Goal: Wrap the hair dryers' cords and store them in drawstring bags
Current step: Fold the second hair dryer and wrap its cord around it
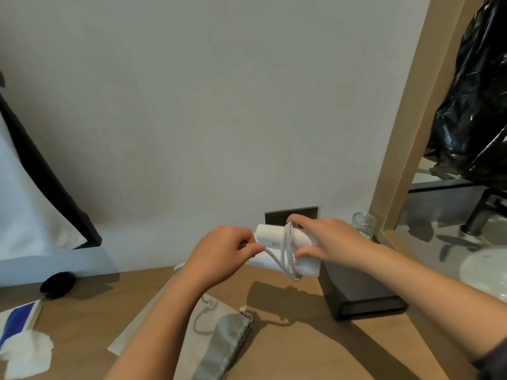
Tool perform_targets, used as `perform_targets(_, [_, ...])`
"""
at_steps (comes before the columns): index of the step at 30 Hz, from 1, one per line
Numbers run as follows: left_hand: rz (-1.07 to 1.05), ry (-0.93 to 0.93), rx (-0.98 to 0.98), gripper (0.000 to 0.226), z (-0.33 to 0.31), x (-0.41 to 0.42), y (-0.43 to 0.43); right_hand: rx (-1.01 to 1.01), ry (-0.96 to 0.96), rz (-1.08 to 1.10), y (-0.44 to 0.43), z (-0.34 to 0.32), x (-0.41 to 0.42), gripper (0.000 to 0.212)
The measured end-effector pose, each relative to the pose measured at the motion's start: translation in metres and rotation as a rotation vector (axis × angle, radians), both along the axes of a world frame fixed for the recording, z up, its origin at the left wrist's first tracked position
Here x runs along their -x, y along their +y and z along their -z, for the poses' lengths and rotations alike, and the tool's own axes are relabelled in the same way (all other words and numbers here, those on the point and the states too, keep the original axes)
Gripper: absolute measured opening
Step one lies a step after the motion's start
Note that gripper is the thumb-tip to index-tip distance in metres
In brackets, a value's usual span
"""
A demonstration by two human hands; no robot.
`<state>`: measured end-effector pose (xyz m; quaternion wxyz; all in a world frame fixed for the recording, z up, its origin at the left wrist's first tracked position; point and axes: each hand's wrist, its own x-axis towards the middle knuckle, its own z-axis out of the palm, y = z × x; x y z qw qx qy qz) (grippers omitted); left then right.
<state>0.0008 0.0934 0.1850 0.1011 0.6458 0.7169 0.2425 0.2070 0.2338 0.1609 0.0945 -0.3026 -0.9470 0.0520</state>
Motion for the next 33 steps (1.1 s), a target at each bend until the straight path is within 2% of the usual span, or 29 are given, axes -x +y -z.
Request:
perform_targets(6, [0.049, 0.160, -0.016, 0.037, -0.025, 0.009, 0.013, -0.070, -0.172, -0.183, -0.016, -0.006, 0.004, 0.069])
perform_targets(10, [0.148, 0.123, 0.026, 0.030, -0.035, 0.019, 0.023, -0.092, -0.227, -0.246, -0.022, -0.003, 0.004, 0.071])
perform_targets(15, [0.206, -0.040, 0.098, 0.017, -0.033, 0.032, 0.034, -0.088, -0.147, -0.269, -0.029, -0.005, -0.001, 0.092])
perform_targets(18, [0.203, -0.114, 0.129, 0.015, -0.028, 0.037, 0.037, -0.079, -0.072, -0.372, -0.031, -0.006, -0.002, 0.084])
perform_targets(20, [0.212, -0.133, 0.147, 0.014, -0.025, 0.038, 0.038, -0.182, -0.053, -0.439, -0.030, -0.004, -0.003, 0.072])
perform_targets(23, [0.219, -0.136, 0.164, 0.011, -0.021, 0.037, 0.044, -0.213, -0.027, -0.485, -0.026, 0.002, -0.005, 0.063])
perform_targets(29, [0.222, -0.095, 0.117, 0.007, -0.018, 0.032, 0.056, -0.249, 0.034, -0.447, -0.016, 0.004, -0.009, 0.057])
perform_targets(33, [0.187, 0.034, -0.073, 0.011, -0.020, 0.032, 0.049, -0.178, 0.116, -0.353, -0.014, 0.011, -0.005, 0.061])
